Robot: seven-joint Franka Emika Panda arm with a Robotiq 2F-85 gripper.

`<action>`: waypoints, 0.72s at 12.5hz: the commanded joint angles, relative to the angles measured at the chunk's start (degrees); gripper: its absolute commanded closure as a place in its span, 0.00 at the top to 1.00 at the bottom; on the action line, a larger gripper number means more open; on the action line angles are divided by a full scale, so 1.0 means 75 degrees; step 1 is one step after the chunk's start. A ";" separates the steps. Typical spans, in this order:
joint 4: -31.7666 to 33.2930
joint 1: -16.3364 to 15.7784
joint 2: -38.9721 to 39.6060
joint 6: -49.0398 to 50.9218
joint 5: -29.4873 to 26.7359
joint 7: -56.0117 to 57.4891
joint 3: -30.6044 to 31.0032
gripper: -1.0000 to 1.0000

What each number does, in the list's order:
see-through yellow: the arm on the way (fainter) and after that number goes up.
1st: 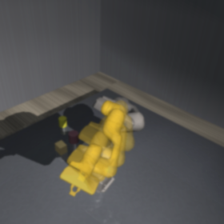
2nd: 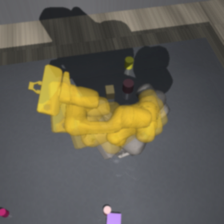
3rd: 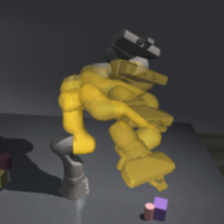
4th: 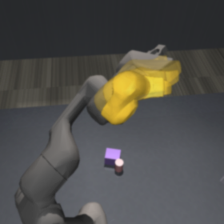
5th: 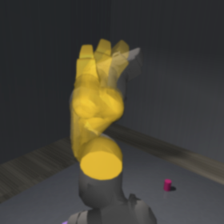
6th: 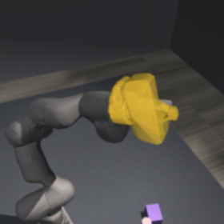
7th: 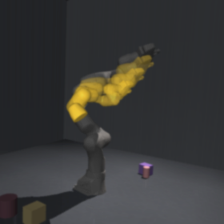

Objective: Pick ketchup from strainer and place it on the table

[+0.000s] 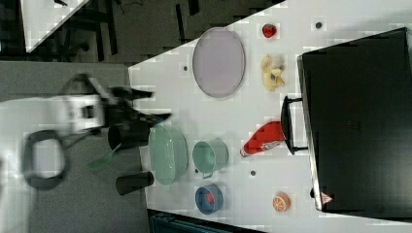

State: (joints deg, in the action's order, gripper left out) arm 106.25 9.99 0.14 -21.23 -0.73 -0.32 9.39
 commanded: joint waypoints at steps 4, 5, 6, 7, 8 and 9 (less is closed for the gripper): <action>-0.1208 -0.0049 0.0048 0.2292 -0.0016 -0.0061 0.0016 1.00; -0.1243 -0.0047 0.0046 0.2246 -0.0008 -0.0061 -0.0028 1.00; -0.1239 -0.0043 0.0052 0.2191 -0.0008 -0.0061 -0.0067 1.00; -0.1228 -0.0043 0.0067 0.2171 -0.0008 -0.0061 -0.0094 1.00; -0.1205 -0.0043 0.0078 0.2174 -0.0008 -0.0061 -0.0109 1.00; -0.1187 -0.0044 0.0089 0.2178 -0.0008 -0.0061 -0.0113 1.00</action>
State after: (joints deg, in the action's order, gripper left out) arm 96.91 9.18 0.31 -5.11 -0.89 -0.35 9.27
